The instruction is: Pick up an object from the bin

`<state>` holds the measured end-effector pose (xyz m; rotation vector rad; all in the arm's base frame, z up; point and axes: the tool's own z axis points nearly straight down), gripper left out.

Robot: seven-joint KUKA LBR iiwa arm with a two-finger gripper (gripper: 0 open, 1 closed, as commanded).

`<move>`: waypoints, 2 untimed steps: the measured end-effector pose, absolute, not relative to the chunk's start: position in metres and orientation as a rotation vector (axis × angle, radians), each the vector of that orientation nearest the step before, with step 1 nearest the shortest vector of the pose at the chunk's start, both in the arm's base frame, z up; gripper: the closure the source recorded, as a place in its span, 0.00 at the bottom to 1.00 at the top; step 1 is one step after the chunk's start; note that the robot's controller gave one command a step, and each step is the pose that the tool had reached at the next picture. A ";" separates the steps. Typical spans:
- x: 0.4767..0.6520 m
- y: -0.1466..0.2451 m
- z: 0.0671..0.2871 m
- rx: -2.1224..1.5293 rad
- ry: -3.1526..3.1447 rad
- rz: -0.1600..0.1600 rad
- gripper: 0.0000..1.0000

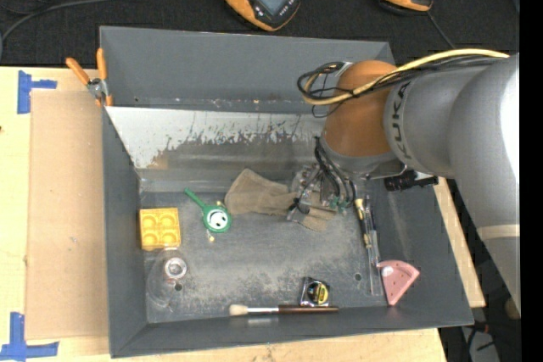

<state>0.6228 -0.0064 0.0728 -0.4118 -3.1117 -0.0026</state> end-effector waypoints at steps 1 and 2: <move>0.620 -0.006 0.085 -0.410 -3.102 -0.002 1.00; 0.619 -0.007 0.124 -0.408 -3.101 -0.001 1.00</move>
Offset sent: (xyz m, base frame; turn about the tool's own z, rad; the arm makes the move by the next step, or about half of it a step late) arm -0.0019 0.0002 0.1062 -0.0001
